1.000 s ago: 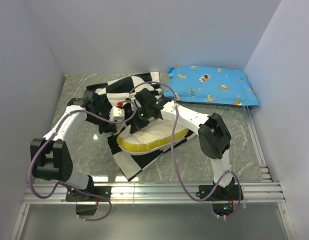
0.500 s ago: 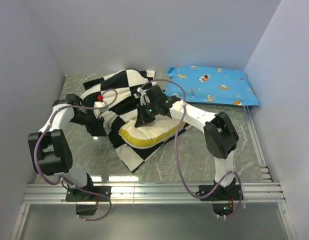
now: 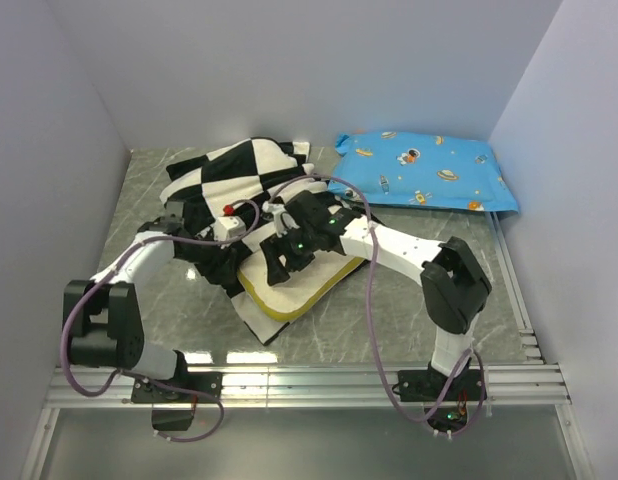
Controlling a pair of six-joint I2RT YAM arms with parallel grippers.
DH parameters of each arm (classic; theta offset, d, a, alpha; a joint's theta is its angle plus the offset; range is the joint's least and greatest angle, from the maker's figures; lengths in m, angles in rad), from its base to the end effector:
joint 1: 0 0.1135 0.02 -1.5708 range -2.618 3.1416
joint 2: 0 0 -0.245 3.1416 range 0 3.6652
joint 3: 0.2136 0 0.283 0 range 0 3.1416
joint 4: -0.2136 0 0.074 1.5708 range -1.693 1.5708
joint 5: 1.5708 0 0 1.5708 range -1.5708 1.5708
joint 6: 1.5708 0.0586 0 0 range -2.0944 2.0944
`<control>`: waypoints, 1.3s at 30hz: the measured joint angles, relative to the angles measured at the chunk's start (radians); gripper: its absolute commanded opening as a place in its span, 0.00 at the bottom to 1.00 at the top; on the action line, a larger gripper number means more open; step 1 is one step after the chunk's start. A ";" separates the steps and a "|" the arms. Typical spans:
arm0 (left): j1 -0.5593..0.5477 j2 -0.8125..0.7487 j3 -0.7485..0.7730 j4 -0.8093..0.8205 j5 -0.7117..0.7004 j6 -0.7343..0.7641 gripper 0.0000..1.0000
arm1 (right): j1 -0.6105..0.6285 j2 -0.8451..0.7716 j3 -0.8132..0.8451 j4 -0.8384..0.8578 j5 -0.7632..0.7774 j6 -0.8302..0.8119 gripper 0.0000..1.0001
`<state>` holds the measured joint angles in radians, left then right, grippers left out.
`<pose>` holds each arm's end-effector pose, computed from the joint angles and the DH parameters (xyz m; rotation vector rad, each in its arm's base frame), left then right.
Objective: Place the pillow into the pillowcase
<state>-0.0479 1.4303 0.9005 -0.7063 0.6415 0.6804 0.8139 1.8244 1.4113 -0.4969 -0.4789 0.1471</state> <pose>0.2924 -0.0491 0.1538 1.0427 2.3335 -0.6717 0.2799 0.3356 0.1951 -1.0576 2.3880 0.9760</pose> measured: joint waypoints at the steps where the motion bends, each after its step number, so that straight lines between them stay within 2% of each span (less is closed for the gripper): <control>1: -0.019 0.013 -0.004 0.032 -0.012 -0.028 0.53 | 0.005 0.013 0.000 0.002 -0.002 0.000 0.68; 2: -0.034 0.034 -0.004 0.074 -0.021 -0.061 0.40 | 0.005 0.034 -0.002 0.006 -0.012 0.005 0.63; 3: -0.040 0.052 -0.003 0.109 -0.024 -0.089 0.29 | 0.003 0.058 -0.007 0.017 -0.022 0.011 0.48; 5: -0.041 0.084 0.008 0.133 -0.012 -0.107 0.09 | -0.014 0.105 -0.021 0.045 -0.047 0.032 0.27; 6: -0.040 0.093 0.016 0.128 0.009 -0.097 0.04 | -0.029 0.129 -0.030 0.062 -0.067 0.047 0.01; 7: -0.043 0.095 0.023 0.109 0.033 -0.072 0.00 | -0.045 0.146 -0.037 0.080 -0.097 0.068 0.00; 10: -0.094 0.059 0.035 0.046 0.092 0.000 0.00 | -0.089 0.154 -0.051 0.126 -0.181 0.150 0.00; 16: -0.375 -0.023 0.114 -0.097 0.113 0.121 0.00 | -0.122 0.109 -0.059 0.208 -0.248 0.317 0.00; 19: -0.458 -0.021 0.164 -0.170 0.120 0.158 0.00 | -0.134 0.072 -0.058 0.227 -0.247 0.392 0.00; 22: -0.486 -0.024 0.204 -0.222 0.137 0.172 0.14 | -0.145 0.043 -0.058 0.280 -0.240 0.449 0.00; 23: -0.488 -0.029 0.210 -0.228 0.142 0.170 0.23 | -0.146 0.039 -0.060 0.301 -0.237 0.463 0.00; 24: -0.485 -0.037 0.211 -0.230 0.145 0.162 0.28 | -0.147 0.037 -0.067 0.331 -0.235 0.474 0.00; 26: -0.448 -0.063 0.210 -0.243 0.158 0.120 0.44 | -0.149 0.037 -0.093 0.385 -0.225 0.491 0.00; 28: -0.344 -0.094 0.208 -0.240 0.200 0.046 0.51 | -0.151 0.037 -0.137 0.440 -0.211 0.500 0.00; 31: -0.119 -0.121 0.206 -0.201 0.177 -0.040 0.58 | -0.150 0.037 -0.189 0.476 -0.199 0.503 0.00; 34: 0.019 -0.126 0.161 -0.127 0.076 -0.092 0.60 | -0.150 0.037 -0.218 0.492 -0.195 0.502 0.00; 39: 0.074 -0.093 0.047 -0.012 -0.136 -0.161 0.60 | -0.149 0.037 -0.226 0.514 -0.197 0.502 0.00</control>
<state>0.0261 1.3369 0.9470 -0.7185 0.5056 0.5198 0.6647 1.8610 1.1851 0.0174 -0.6762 0.6495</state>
